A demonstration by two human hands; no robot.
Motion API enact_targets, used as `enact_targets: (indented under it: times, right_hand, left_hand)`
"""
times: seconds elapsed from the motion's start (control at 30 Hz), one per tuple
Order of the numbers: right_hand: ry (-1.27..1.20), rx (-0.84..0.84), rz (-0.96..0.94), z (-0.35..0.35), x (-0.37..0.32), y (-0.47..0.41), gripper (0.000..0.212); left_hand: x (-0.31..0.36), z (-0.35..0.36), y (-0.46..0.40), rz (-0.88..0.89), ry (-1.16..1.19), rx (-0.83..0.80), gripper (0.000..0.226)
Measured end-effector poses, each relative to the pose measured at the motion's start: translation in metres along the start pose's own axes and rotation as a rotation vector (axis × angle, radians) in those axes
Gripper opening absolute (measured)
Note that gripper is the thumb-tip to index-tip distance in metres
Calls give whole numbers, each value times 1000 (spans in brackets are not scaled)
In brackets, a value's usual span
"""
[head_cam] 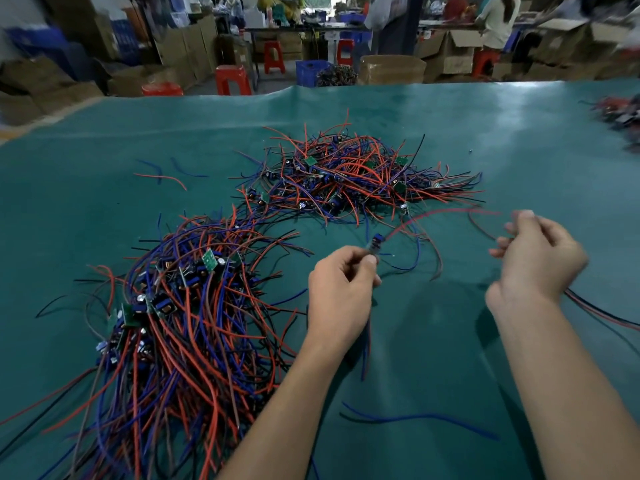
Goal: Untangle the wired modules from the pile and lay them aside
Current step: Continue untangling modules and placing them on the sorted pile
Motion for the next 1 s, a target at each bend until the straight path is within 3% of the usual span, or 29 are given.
enact_targets:
  times: [0.1,0.17,0.23,0.3,0.43,0.57,0.67,0.77,0.87,0.93,1.0]
  right_hand:
    - [196,-365,111,16,9,17,17]
    - [374,-684,-6,30,17,43,21]
    - [416,-879,-149,40,22,67,18]
    - [349,-918,-202,43,23,74,10]
    - [331,-787,-372,38,11,60,6]
    - [65,-525,-312,25,-20,36,15]
    - [-25,-481,-357,28,-61,43,9]
    - [-55,-590,-457,49,-107,73,18]
    - [0,-879,-453,87,-127,123,34]
    - [219,-1110,-458,114,-119,159,53]
    - [605,-1252,-505,135,-99,178,73]
  left_hand:
    - [0,-1,-2,5,21,64,16]
    - [1,-1,-1,25,37,50,17]
    - [1,0,0,47,38,3,16]
    - [2,1,0,49,27,-37,14]
    - [1,5,1,43,-23,-89,18]
    - [1,9,3,53,-53,-164,16]
    - [2,8,5,87,-63,-161,16]
    - [0,9,4,84,-154,-125,15]
    - [3,10,6,120,-196,-106,22]
    - [7,7,8,198,-197,-32,25]
    - [5,5,8,185,-228,-29,14]
Point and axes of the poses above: each hand's wrist, its own y-axis away from the middle knuckle, its own z-axis out of the palm, x = y × z, the point moved 3 cm from there along -y, towards the middle knuckle, and after that the axes turned 1 degree about x, right-handed, at the moved point
